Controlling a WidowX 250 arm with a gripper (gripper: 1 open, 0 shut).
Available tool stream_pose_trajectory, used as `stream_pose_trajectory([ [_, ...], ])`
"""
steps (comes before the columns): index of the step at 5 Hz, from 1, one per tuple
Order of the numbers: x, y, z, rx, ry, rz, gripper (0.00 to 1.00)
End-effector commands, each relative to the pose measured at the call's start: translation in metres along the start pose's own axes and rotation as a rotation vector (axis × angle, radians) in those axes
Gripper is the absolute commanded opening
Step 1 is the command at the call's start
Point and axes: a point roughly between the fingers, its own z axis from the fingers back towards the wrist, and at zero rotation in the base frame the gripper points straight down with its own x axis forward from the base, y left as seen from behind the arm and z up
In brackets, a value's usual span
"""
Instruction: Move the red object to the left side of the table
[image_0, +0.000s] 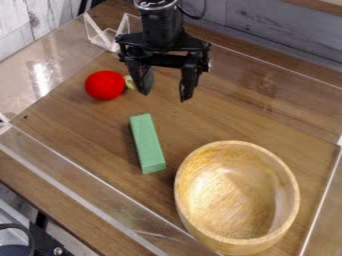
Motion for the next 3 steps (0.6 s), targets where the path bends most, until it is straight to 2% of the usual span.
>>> stream_pose_trajectory([
  [1,0.003,-0.003,0.001,-0.007,-0.028,-0.032,1.00],
  [2,-0.003,-0.007,-0.009,-0.017,-0.015,-0.066,1.00],
  [3,-0.001,-0.017,-0.001,-0.023,-0.017,-0.156,1.00],
])
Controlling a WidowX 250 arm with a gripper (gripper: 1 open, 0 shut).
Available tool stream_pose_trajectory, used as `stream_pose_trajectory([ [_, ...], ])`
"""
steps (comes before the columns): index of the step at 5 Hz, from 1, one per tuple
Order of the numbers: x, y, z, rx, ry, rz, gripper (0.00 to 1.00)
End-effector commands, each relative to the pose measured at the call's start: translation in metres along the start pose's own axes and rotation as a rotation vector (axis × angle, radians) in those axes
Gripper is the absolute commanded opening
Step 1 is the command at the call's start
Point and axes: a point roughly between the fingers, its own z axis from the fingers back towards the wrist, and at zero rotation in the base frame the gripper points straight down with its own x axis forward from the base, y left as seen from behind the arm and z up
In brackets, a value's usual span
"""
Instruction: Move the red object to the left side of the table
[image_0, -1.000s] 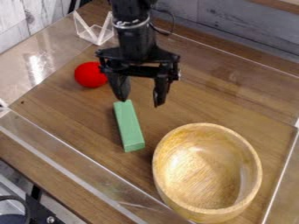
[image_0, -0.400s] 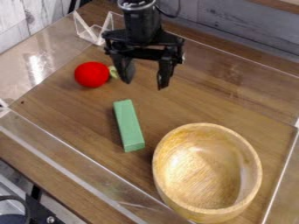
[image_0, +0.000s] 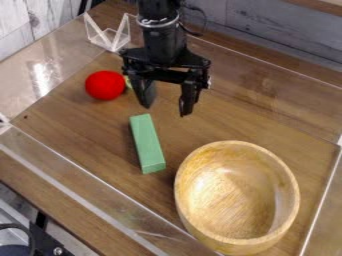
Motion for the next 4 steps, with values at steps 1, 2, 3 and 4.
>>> stream_pose_trajectory([
  [1,0.013,-0.010,0.022,-0.010,-0.047,-0.093,1.00],
  [2,0.014,-0.024,0.027,-0.017,-0.057,-0.069,1.00],
  [3,0.014,-0.032,0.031,-0.019,-0.066,-0.034,1.00],
  [4,0.012,-0.019,0.020,-0.013,-0.069,-0.051,1.00],
])
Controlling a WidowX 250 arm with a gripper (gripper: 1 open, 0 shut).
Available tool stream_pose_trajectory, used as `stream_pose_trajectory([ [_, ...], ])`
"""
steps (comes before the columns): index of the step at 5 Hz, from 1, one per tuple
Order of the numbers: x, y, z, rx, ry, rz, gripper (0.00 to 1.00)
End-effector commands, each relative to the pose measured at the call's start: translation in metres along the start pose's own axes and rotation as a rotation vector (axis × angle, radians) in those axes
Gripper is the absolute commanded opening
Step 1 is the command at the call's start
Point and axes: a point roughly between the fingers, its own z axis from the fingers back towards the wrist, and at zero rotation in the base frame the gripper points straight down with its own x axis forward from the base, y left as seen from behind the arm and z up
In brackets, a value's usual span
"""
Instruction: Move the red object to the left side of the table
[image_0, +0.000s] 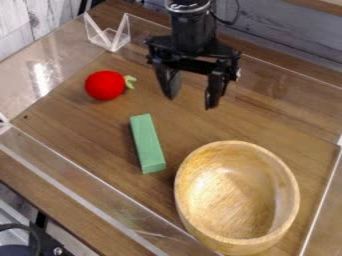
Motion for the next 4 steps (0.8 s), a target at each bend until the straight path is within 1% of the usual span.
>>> stream_pose_trajectory([
  [1,0.001,0.016,0.002,0.009,-0.055,-0.010,1.00],
  [3,0.008,0.013,-0.002,0.013,-0.054,-0.034,1.00],
  [4,0.012,0.024,-0.013,0.017,-0.056,-0.039,1.00],
])
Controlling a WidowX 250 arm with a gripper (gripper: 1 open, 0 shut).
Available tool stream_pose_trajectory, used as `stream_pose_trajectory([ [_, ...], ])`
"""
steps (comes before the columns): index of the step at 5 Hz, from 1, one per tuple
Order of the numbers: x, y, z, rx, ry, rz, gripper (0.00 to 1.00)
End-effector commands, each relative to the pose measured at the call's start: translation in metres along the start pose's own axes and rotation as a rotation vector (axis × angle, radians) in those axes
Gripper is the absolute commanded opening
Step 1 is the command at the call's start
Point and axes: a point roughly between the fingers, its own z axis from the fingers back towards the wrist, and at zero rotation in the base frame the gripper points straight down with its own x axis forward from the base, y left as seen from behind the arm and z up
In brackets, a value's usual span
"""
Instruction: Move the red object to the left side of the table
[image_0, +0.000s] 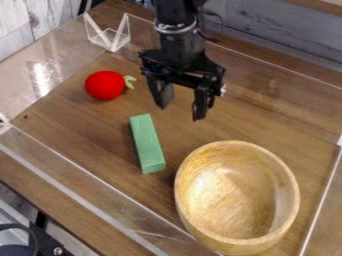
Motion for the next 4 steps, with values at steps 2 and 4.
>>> stream_pose_trajectory([
  [2,0.0134,0.0132,0.0040,0.007,-0.063,0.026,1.00],
  [4,0.0073,0.0151,0.0065,0.009,-0.073,0.105,1.00],
])
